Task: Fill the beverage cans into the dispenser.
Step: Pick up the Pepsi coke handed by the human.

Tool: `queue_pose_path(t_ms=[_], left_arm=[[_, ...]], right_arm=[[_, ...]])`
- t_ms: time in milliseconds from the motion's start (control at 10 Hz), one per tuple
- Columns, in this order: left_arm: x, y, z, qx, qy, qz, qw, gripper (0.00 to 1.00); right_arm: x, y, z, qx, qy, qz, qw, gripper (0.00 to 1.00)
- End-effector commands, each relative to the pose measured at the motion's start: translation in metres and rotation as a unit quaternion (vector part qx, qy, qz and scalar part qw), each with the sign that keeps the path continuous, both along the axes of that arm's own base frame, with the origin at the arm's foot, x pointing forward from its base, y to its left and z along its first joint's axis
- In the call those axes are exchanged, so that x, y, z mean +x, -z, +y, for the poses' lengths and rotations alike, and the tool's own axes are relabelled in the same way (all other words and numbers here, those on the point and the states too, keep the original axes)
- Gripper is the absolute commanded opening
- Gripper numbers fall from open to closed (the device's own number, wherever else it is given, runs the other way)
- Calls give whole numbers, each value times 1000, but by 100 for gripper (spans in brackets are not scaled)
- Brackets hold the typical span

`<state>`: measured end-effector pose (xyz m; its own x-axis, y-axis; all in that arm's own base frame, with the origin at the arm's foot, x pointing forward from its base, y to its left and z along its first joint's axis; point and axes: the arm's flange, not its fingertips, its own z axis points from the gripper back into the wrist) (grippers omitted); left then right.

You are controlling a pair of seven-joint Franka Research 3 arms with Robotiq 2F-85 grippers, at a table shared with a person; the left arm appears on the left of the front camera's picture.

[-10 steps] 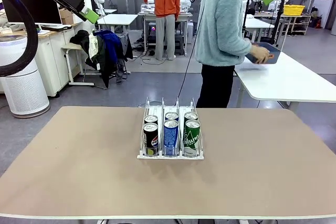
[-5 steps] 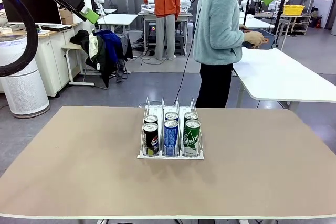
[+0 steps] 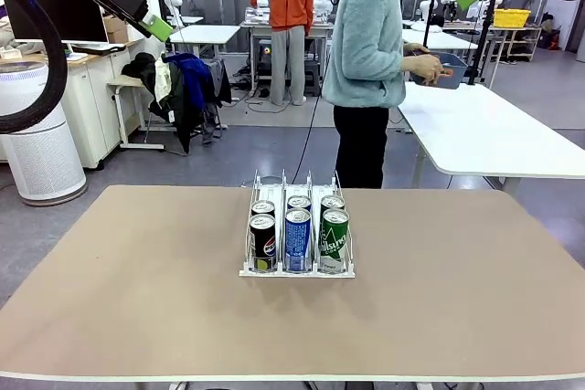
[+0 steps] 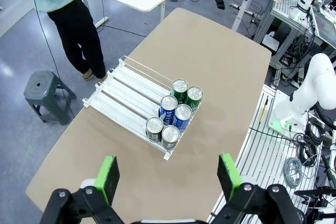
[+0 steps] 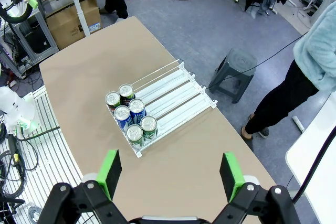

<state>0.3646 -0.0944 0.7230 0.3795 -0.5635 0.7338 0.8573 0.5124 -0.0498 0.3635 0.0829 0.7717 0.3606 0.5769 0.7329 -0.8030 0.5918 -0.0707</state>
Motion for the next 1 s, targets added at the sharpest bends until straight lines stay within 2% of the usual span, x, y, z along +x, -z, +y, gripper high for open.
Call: queue_pose_path(t_ms=[0, 900], left_arm=[[0, 1, 0, 0, 0, 1, 1000, 100], [0, 1, 0, 0, 0, 1, 1000, 100]], right_arm=[[-1, 0, 0, 0, 0, 0, 1000, 100], [-1, 0, 0, 0, 0, 0, 1000, 100]])
